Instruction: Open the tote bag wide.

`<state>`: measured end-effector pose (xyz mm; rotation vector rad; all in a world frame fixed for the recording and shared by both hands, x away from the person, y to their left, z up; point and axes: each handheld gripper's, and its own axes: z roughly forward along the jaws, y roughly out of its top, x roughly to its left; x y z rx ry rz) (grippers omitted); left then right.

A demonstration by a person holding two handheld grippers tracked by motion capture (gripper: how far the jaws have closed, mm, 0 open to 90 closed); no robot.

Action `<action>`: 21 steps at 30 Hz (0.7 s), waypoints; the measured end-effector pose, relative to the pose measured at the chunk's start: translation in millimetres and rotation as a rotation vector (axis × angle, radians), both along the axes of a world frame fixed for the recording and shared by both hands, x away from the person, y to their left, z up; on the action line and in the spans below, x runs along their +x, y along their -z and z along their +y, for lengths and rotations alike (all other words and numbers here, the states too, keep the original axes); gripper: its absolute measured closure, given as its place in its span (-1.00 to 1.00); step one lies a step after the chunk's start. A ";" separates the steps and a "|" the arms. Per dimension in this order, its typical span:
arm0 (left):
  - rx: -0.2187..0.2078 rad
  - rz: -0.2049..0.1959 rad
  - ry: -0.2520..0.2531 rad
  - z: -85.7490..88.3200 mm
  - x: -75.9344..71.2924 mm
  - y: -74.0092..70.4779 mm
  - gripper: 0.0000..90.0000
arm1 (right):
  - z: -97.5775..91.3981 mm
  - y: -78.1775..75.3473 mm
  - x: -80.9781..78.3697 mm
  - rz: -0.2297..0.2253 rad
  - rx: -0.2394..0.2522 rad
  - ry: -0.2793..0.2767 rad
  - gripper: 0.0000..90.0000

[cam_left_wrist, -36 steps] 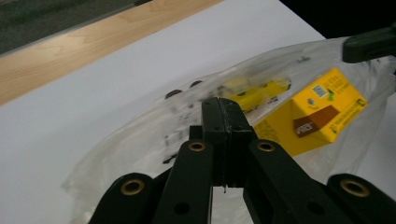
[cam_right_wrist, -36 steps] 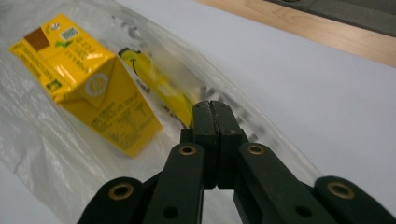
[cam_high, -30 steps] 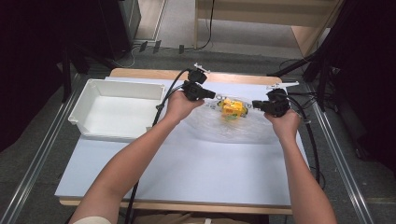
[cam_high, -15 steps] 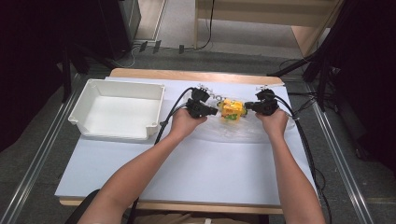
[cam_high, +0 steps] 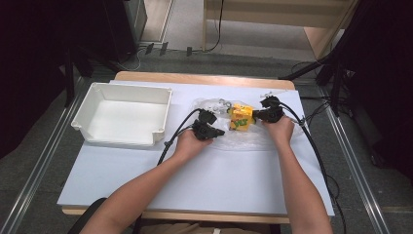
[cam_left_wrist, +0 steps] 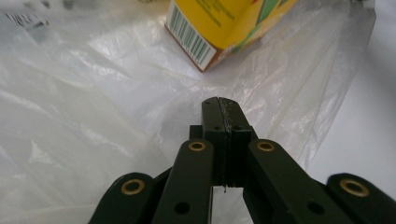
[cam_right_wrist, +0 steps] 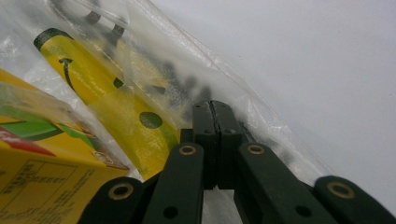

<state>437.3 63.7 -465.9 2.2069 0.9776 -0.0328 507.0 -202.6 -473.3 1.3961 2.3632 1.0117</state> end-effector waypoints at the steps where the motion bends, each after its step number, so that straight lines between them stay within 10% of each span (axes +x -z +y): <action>1: -0.002 0.004 0.003 -0.1 -1.2 0.4 1.00 | 0.1 0.1 0.3 -0.002 -0.001 0.003 1.00; 21: -0.013 0.038 0.097 17.6 -41.6 2.1 1.00 | 8.3 -0.1 15.0 -0.027 -0.040 0.085 1.00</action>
